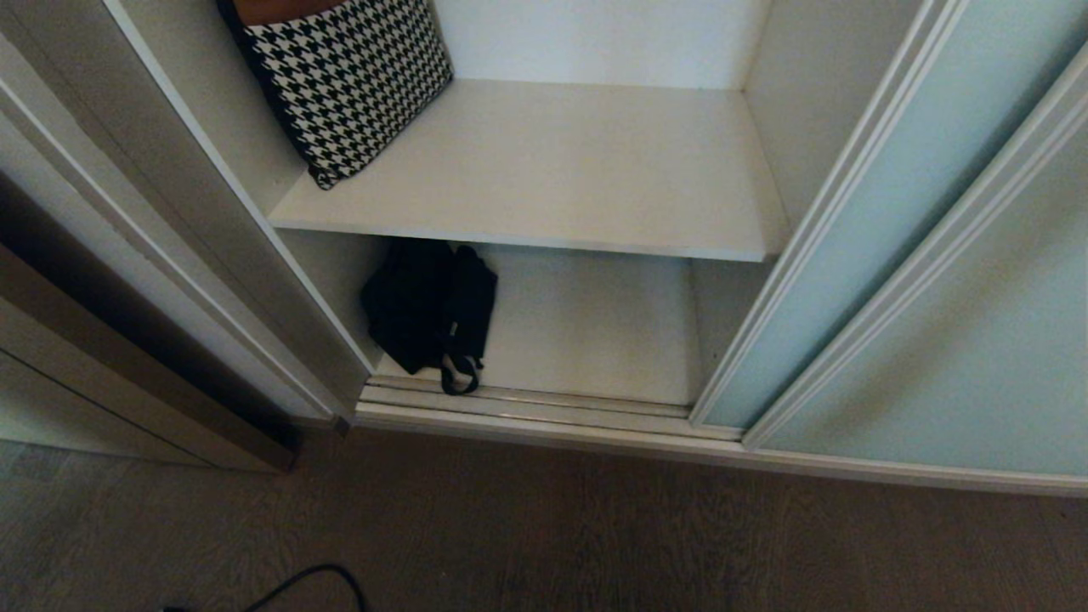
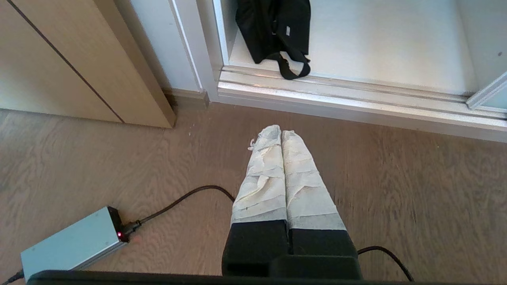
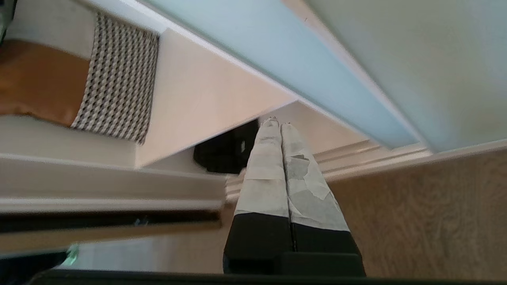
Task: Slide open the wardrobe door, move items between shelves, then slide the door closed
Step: Close the door
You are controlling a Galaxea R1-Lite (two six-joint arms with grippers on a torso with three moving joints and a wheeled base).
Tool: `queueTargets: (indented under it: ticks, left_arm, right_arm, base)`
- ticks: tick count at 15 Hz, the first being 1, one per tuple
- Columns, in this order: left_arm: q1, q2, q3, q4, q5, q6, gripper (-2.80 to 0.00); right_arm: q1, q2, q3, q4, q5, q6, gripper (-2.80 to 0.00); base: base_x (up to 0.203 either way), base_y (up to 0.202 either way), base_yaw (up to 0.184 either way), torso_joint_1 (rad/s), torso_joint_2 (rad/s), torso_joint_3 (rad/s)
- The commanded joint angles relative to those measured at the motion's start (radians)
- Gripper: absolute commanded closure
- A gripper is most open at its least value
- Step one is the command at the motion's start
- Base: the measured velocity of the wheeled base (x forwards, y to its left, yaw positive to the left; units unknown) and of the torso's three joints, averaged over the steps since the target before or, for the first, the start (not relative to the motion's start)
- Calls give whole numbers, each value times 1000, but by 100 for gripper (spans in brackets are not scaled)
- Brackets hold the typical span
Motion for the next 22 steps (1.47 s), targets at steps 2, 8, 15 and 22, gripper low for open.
queueTargets:
  ticks: [2,8,15,22]
  left_arm:
    - [0,1,0,0,0,0,0]
    - [0,1,0,0,0,0,0]
    - [0,2,0,0,0,0,0]
    - [0,2,0,0,0,0,0]
  right_arm:
    - [-9,78,2,-62,21,8,0]
    - [-33,157,15,-156,25,8,0]
    - [-64,223,4,-182,29,7,0]
    - [-45,286,21,-305,29,9,0]
  base:
    - [0,0,0,0,0,0]
    - [0,0,0,0,0,0]
    - [0,0,0,0,0,0]
    - [0,0,0,0,0,0]
